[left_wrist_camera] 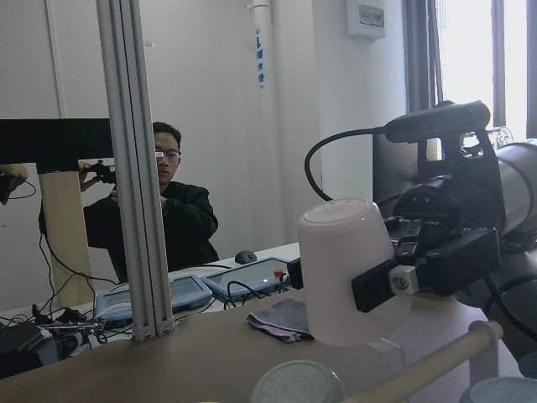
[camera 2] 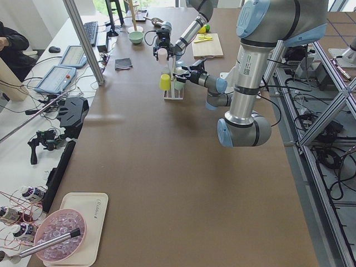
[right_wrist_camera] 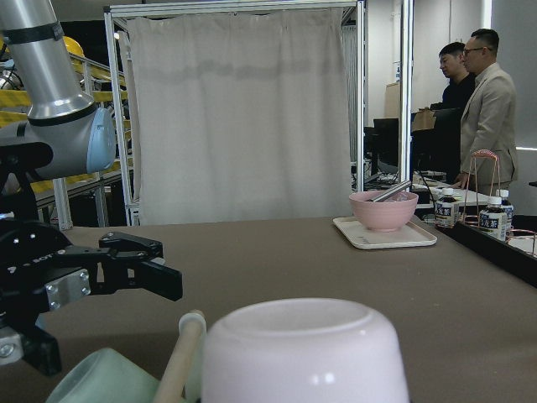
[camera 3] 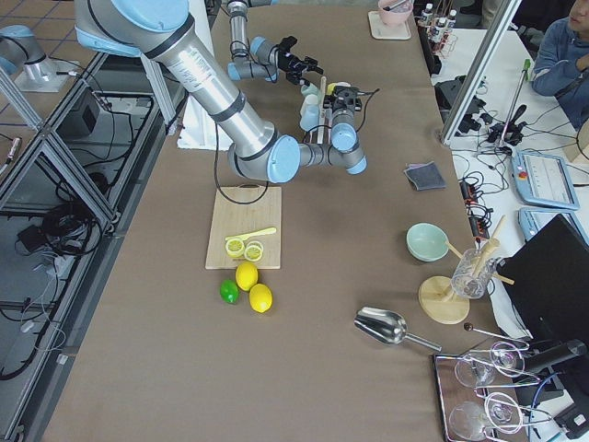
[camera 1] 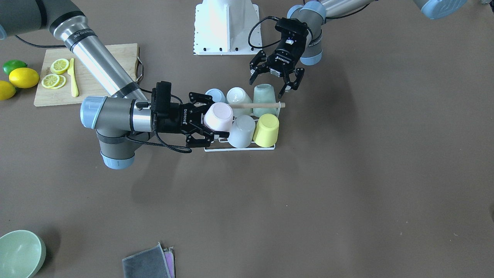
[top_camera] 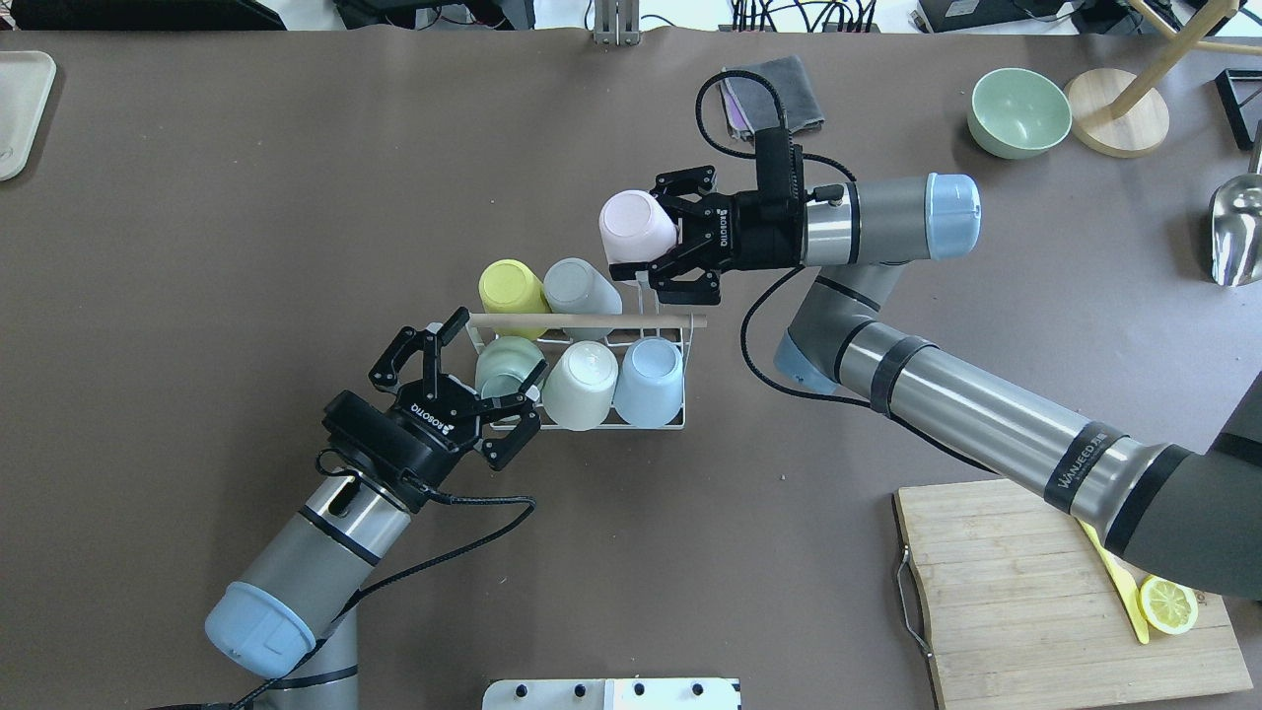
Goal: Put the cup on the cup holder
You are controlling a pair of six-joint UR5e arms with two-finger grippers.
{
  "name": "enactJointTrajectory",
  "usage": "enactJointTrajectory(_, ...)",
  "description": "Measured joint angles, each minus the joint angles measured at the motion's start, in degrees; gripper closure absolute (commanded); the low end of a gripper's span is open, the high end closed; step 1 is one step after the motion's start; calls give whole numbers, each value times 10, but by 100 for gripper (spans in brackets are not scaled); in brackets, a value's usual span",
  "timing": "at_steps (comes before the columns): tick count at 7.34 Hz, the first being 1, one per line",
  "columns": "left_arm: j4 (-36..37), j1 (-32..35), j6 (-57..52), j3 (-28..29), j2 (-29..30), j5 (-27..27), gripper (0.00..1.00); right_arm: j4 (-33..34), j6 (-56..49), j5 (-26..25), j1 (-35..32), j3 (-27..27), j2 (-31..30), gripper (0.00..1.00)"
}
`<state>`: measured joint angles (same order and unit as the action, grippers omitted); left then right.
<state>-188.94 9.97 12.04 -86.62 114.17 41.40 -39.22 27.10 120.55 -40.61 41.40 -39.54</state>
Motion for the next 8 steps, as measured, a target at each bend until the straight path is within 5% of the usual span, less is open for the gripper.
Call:
enactJointTrajectory(6, 5, 46, -54, -104, -21, 12, 3, 1, 0, -1, 7, -1, -1, 100)
enactJointTrajectory(8, 58, 99, -56, -151, -36, 60, 3, 1, 0, -3, 11, -1, -3, 100)
